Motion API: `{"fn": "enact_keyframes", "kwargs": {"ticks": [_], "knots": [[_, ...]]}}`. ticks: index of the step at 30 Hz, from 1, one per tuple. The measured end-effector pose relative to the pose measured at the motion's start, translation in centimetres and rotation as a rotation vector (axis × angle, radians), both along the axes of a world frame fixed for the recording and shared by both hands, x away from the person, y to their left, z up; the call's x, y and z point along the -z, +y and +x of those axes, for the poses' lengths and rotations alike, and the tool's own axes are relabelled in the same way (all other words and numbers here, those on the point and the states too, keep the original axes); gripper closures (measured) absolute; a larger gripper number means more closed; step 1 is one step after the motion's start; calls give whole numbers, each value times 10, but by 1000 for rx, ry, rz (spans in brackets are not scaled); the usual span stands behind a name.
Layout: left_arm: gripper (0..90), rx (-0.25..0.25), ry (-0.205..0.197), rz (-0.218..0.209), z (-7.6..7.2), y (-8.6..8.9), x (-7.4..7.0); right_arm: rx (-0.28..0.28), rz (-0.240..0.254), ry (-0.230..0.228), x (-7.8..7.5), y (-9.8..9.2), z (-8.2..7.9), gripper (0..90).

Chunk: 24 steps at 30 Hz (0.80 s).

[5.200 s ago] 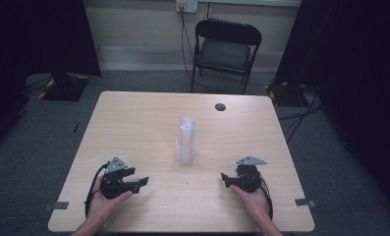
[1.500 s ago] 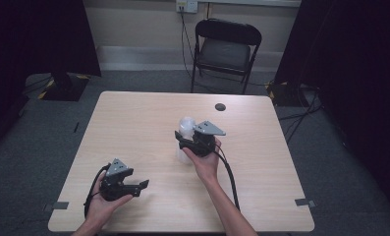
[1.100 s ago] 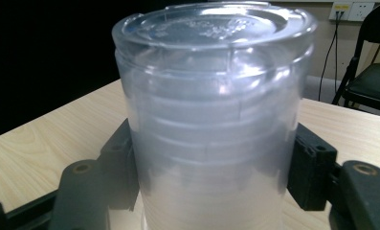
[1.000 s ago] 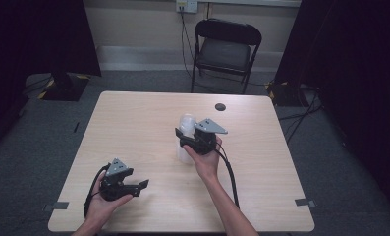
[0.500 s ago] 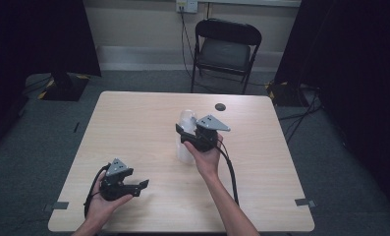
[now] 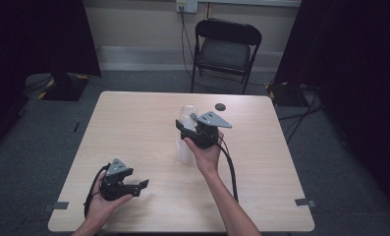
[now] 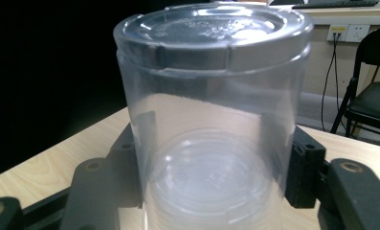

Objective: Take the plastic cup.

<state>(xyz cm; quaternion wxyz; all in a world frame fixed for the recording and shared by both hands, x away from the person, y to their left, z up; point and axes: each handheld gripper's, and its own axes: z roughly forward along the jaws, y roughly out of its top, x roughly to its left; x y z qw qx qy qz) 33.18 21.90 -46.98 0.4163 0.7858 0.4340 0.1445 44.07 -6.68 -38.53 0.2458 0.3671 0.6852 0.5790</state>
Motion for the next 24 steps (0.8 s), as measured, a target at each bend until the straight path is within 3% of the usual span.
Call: {"fn": "enact_keyframes", "kwargs": {"ticks": [24], "knots": [[234,-14,-9,-18,0,1,-1,15,39,-33,-20,-2,-4,397]]}}
